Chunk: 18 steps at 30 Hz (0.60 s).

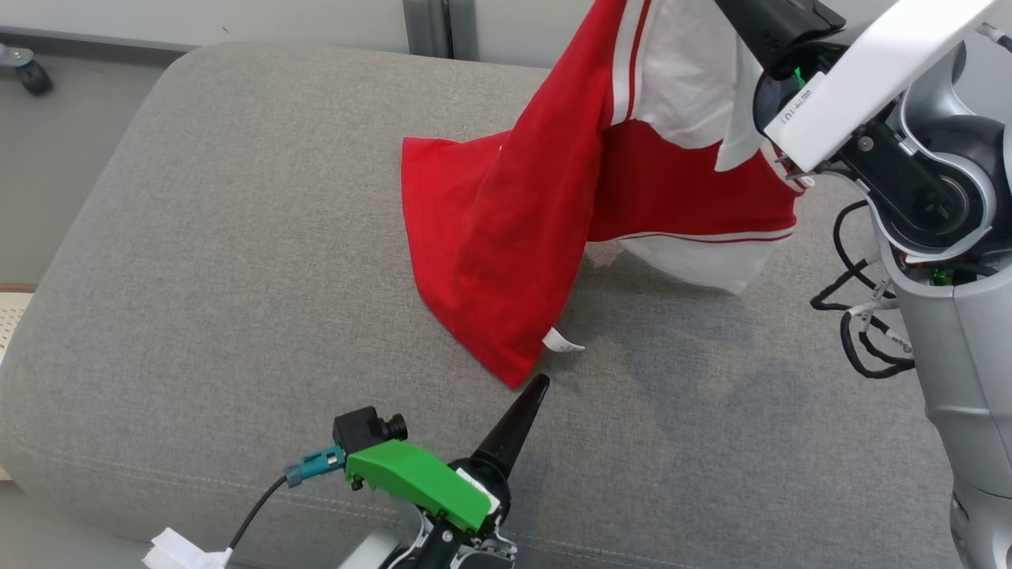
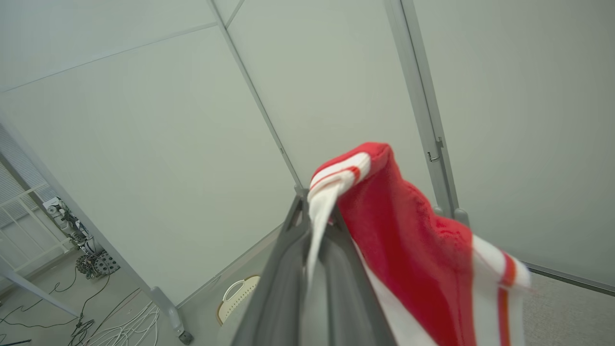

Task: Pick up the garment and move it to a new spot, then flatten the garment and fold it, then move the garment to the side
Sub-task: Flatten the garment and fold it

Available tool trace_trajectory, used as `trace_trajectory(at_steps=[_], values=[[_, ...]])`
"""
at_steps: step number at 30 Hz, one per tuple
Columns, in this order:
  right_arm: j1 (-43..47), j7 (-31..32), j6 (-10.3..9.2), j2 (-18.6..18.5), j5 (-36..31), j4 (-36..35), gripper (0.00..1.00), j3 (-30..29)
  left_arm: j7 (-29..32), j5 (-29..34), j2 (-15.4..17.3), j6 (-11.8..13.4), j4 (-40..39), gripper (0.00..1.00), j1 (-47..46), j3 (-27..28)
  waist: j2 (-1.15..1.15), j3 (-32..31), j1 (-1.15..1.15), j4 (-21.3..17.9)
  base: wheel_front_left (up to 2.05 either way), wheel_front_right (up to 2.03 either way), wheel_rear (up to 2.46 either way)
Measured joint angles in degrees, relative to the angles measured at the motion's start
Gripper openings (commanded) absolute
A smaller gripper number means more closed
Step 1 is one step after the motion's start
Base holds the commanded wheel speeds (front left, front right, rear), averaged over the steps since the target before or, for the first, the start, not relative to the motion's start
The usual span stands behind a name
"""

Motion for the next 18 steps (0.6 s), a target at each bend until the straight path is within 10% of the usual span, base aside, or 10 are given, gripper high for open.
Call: trace_trajectory(at_steps=[18], values=[[-3.2, 5.3, -0.14, 3.9, -0.2, -0.2, 0.00, -2.0, -7.2, 23.9, 0.0, 2.4, 13.3, 1.00, -13.5, -12.3, 0.00, 2.4, 0.00, -2.3, 0.00, 0.00, 0.00]])
